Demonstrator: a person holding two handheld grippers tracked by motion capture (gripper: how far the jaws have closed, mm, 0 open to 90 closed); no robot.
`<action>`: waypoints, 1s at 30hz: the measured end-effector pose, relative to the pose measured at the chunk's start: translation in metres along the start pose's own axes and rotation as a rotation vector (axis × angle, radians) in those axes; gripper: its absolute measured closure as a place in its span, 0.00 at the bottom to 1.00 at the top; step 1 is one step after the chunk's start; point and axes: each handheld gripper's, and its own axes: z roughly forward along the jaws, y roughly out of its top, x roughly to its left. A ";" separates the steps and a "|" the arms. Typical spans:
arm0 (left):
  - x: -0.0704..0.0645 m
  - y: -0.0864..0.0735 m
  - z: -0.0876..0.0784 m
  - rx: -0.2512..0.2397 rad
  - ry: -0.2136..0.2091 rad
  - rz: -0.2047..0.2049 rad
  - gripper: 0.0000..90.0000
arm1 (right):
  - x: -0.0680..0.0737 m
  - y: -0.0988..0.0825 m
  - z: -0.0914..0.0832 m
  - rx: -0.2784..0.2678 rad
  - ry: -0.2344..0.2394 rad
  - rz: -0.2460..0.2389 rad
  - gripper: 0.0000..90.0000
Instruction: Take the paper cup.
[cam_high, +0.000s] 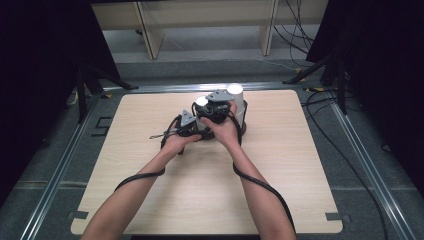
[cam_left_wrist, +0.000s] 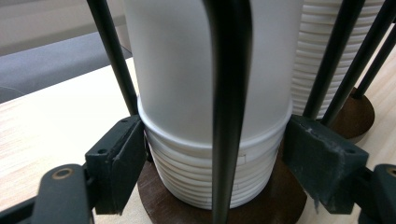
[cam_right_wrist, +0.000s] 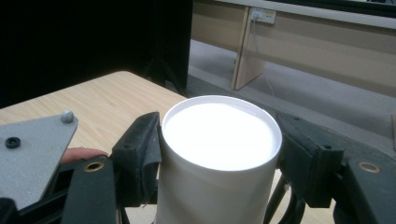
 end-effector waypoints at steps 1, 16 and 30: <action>0.000 0.000 0.000 0.000 0.000 0.000 0.24 | 0.000 0.000 0.000 0.000 0.000 0.000 0.39; -0.001 0.000 0.001 -0.005 0.006 -0.002 0.24 | -0.001 0.011 -0.011 -0.058 0.008 0.008 0.40; 0.001 0.001 0.000 0.024 0.004 0.018 0.24 | -0.001 0.030 -0.027 -0.111 0.020 0.015 0.40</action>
